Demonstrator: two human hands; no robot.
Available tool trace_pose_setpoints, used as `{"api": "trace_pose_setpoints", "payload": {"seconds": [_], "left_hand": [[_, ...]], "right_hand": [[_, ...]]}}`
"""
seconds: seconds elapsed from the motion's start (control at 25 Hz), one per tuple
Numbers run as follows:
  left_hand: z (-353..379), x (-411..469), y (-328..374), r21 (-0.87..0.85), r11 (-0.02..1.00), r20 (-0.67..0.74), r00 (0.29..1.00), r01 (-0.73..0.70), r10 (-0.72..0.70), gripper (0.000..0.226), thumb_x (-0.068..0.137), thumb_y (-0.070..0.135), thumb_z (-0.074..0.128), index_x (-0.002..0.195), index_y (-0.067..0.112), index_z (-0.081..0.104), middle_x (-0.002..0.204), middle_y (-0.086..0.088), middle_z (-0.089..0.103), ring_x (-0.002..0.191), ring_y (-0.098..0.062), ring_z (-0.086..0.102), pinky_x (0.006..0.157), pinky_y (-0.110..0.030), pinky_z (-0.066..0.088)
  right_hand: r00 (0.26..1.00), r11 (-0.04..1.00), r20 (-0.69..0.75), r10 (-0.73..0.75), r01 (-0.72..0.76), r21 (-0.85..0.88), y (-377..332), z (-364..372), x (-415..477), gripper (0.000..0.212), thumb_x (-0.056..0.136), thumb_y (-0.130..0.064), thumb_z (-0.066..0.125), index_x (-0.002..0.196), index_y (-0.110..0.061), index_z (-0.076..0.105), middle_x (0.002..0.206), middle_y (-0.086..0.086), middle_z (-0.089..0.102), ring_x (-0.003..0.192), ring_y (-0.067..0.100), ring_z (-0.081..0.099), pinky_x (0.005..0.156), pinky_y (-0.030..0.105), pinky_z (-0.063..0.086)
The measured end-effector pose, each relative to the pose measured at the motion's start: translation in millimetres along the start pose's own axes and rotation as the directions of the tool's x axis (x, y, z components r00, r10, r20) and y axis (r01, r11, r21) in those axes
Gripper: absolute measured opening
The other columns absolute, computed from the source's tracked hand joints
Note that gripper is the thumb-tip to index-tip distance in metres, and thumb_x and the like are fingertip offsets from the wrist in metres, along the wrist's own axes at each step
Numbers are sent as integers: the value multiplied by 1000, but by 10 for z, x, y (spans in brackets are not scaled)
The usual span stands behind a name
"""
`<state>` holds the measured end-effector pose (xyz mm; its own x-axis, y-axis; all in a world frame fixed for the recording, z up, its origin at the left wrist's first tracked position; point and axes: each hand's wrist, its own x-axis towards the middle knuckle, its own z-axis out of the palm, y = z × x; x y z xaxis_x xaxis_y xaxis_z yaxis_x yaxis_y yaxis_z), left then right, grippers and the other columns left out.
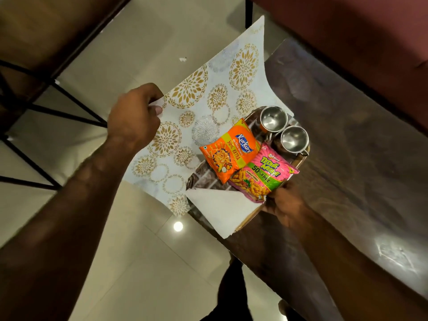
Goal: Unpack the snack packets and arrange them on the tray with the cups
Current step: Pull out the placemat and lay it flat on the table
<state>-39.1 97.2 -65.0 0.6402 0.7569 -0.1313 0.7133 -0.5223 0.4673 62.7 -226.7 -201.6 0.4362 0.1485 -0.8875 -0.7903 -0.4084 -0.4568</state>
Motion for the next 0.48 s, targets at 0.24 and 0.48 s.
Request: {"api": "trace_pose_setpoints", "payload": {"seconds": [0.24,0.48], "left_hand": [[-488,-9,198,113,991,-57,995,-69,76,21,91,4,60,103,21,66,109,-4,72,97,-27,64,78,-42,52],[-931,-93,535,216,972,-97,988,-94,118,24,94,7,60,113,20,66,117,-7,73,107,-36,64,73,-36,43]], "right_hand": [[999,998,-18,38,-39,-39,1,-69,0,31,98,2,53,127,-7,59,118,22,72,95,31,68,79,47,60],[973,886,-176,-146,50,-460,-186,-605,-402,33,92,-3,59,123,-13,63,112,12,59,101,27,58,95,42,53]]}}
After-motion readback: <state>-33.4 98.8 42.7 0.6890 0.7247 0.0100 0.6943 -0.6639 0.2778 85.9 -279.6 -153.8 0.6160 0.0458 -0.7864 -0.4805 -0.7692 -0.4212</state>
